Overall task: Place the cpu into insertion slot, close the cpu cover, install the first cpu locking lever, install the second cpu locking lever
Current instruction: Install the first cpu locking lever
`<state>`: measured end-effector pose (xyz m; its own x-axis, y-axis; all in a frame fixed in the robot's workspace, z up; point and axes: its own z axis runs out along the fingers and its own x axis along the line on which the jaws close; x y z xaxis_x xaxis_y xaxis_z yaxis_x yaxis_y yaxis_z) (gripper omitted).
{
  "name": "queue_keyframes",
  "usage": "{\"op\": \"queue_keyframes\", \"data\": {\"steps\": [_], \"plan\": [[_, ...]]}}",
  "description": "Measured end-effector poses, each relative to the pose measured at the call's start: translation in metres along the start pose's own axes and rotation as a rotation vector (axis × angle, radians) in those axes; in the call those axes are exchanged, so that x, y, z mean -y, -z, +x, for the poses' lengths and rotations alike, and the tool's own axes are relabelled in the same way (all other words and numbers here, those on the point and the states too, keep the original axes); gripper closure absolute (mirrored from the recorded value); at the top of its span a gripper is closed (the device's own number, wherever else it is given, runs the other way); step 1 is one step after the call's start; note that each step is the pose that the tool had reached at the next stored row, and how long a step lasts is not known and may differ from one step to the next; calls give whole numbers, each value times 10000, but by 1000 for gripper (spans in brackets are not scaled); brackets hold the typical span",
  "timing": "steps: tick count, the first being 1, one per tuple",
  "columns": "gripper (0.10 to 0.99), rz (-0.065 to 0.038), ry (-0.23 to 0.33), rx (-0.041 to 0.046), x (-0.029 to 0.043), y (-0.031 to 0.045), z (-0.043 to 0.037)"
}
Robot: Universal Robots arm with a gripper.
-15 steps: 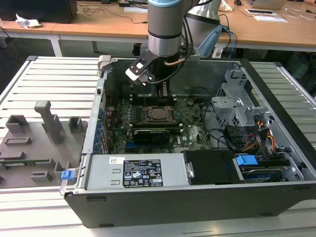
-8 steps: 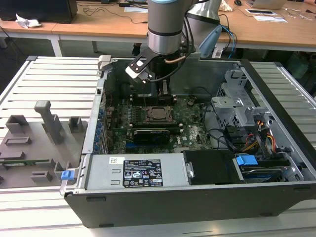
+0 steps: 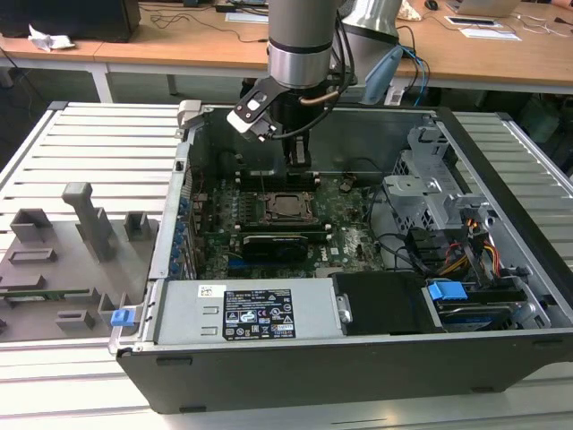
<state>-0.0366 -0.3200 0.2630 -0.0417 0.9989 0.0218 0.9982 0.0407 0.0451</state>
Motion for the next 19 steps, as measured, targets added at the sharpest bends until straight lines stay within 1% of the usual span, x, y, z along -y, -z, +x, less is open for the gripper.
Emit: {"op": "queue_keyframes", "data": {"steps": [4, 6, 9, 19], "plan": [[980, 3, 0, 0, -2, 48, 1], [980, 2, 14, 1, -3, 50, 1], [980, 30, 255, 59, -3, 48, 1], [980, 44, 641, 39, -2, 44, -4]]}}
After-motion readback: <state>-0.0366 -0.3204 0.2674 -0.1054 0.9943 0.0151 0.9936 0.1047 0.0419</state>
